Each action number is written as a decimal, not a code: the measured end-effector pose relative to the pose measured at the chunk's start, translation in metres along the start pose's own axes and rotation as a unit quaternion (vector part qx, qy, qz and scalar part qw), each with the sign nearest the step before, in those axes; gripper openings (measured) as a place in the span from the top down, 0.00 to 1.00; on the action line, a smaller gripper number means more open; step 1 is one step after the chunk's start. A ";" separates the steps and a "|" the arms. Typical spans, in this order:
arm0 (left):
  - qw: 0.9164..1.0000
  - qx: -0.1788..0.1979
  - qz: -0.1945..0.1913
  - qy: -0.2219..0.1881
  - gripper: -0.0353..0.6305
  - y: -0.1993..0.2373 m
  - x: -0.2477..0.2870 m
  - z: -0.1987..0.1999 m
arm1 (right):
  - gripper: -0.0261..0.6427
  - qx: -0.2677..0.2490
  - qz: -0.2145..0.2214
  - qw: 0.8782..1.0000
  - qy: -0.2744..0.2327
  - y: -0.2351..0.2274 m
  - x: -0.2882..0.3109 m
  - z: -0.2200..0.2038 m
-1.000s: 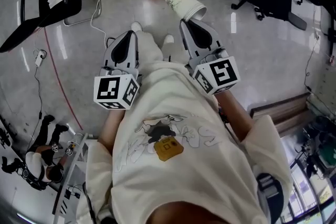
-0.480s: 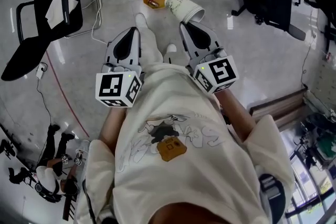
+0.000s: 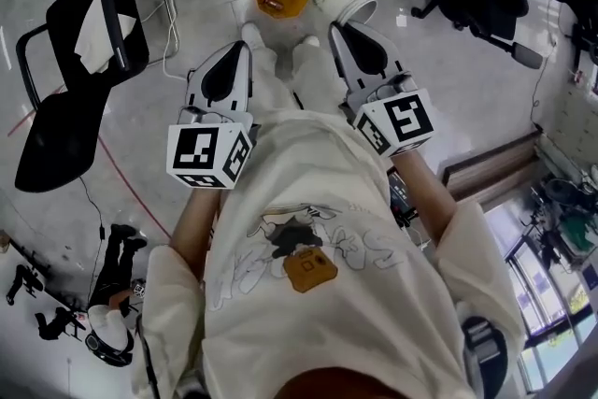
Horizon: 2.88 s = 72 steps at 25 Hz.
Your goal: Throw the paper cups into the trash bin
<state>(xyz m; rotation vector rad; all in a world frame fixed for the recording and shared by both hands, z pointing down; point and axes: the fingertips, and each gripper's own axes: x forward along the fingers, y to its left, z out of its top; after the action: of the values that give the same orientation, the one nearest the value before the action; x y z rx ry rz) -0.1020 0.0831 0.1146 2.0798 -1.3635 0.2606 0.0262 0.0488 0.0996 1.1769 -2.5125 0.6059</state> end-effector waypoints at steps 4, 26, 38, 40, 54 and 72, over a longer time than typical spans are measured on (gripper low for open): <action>1.000 -0.006 0.004 -0.002 0.94 0.007 0.013 0.011 | 0.92 -0.002 0.005 1.000 0.011 -0.012 0.014 0.006; 0.999 -0.013 0.005 0.043 0.94 0.024 0.129 -0.026 | 0.92 -0.024 0.073 0.992 0.099 -0.077 0.083 -0.067; 0.994 0.003 -0.003 0.110 0.94 0.063 0.206 -0.136 | 0.92 -0.036 0.086 0.983 0.157 -0.101 0.141 -0.177; 0.992 0.005 -0.003 0.128 0.94 0.073 0.223 -0.164 | 0.92 -0.038 0.087 0.981 0.166 -0.107 0.150 -0.200; 0.986 0.002 0.031 0.162 0.94 0.139 0.309 -0.293 | 0.92 -0.021 0.078 0.976 0.202 -0.143 0.226 -0.336; 0.978 -0.048 0.087 0.183 0.94 0.205 0.394 -0.434 | 0.92 -0.017 0.054 0.972 0.228 -0.170 0.302 -0.495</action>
<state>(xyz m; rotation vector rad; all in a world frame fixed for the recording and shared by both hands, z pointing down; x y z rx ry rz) -0.0330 -0.0082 0.7248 1.7292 -1.3010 0.6085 0.0167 -0.0029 0.7016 0.7802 -2.1892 0.7581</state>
